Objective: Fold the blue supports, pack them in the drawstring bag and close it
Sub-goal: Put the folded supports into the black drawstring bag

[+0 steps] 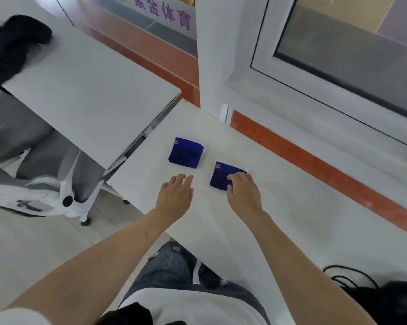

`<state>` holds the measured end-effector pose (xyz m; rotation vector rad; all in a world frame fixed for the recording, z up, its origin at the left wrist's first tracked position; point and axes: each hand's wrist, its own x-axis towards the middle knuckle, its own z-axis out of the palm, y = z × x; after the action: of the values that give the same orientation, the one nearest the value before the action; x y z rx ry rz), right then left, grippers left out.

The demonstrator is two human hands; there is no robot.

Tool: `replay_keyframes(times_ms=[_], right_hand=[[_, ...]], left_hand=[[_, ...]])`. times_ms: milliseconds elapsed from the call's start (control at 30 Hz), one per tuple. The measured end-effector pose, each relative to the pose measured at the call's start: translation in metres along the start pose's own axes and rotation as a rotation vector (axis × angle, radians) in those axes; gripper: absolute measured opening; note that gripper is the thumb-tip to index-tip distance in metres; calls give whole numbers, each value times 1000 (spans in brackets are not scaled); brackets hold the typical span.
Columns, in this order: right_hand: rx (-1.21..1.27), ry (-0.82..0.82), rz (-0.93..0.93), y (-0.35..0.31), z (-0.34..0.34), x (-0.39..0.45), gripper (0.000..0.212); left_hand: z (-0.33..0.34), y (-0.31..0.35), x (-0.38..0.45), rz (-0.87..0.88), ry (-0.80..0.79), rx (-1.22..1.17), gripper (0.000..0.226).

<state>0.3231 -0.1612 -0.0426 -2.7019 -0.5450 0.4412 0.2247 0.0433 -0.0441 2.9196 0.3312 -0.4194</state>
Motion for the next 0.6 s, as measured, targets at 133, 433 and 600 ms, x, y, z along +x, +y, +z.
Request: replay_keyframes(times_ms=[133,433,600], right_hand=[[-18,-8,61,-2,10,38,37],[-123,-142,214,-3,44,91,68],[-150,-125,321,-5,65,91,75]], left_hand=[[-4,-26,45,38,-43,5,46],[-15,-76,166,181,-122,-9,51],[1,-89,213,236,-198,160,75]])
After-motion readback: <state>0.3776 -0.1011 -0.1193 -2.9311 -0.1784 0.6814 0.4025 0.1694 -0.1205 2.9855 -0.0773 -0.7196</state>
